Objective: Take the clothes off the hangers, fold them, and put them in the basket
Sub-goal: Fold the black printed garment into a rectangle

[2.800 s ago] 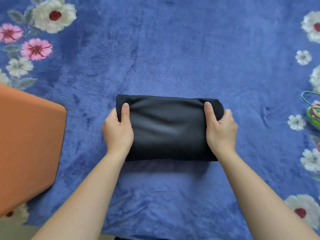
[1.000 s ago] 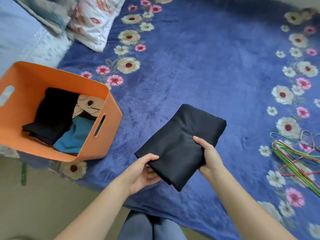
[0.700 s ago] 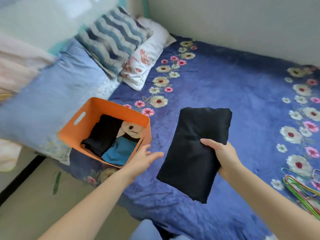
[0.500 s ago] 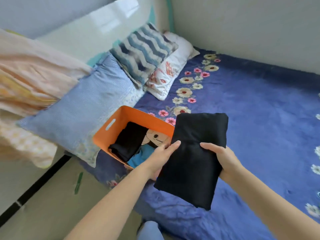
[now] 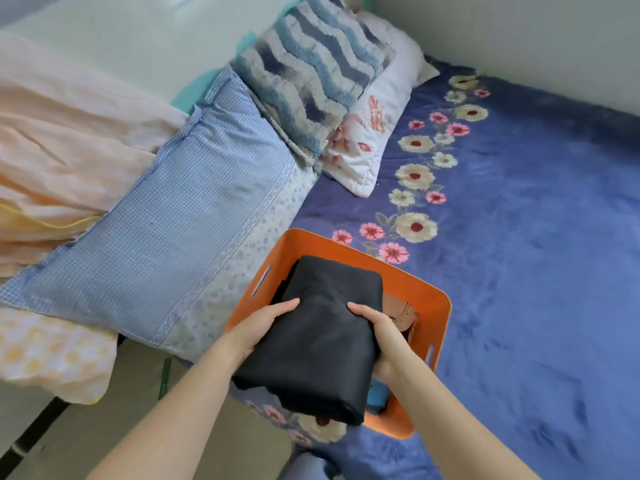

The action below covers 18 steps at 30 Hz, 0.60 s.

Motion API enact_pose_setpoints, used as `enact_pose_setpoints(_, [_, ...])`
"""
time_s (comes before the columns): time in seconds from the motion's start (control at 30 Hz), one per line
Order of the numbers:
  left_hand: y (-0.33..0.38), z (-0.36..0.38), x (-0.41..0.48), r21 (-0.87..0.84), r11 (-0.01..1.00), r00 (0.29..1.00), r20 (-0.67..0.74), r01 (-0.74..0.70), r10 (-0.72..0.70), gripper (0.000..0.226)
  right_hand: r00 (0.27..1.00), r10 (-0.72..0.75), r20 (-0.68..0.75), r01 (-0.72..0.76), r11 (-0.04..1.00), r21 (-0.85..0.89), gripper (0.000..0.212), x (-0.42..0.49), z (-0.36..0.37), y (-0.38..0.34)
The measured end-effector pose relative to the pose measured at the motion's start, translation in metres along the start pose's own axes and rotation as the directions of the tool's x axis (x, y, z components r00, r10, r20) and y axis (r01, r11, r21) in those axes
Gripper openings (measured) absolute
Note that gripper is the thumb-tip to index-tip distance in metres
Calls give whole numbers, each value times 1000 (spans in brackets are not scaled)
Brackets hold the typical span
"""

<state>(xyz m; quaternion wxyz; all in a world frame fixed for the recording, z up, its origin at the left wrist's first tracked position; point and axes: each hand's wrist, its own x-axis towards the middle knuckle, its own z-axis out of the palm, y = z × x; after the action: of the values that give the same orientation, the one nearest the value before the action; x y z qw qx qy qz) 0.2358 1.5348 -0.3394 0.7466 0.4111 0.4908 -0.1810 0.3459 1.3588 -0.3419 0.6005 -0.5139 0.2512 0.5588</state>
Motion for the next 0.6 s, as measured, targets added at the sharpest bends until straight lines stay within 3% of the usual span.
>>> enact_pose_setpoints(0.23, [35,-40,44,172,985,996,-85,-20,35,1,999,33,-11,-33,997,67,44,72,26,2])
enact_pose_setpoints(0.37, [43,-37,75,355,927,978,-119,-118,170,38,999,47,-5,-46,993,107,43,111,21,8])
enact_pose_setpoints(0.6, [12,-43,137,664,743,918,-239,-84,317,52,998,23,-52,-14,987,158,51,180,14,44])
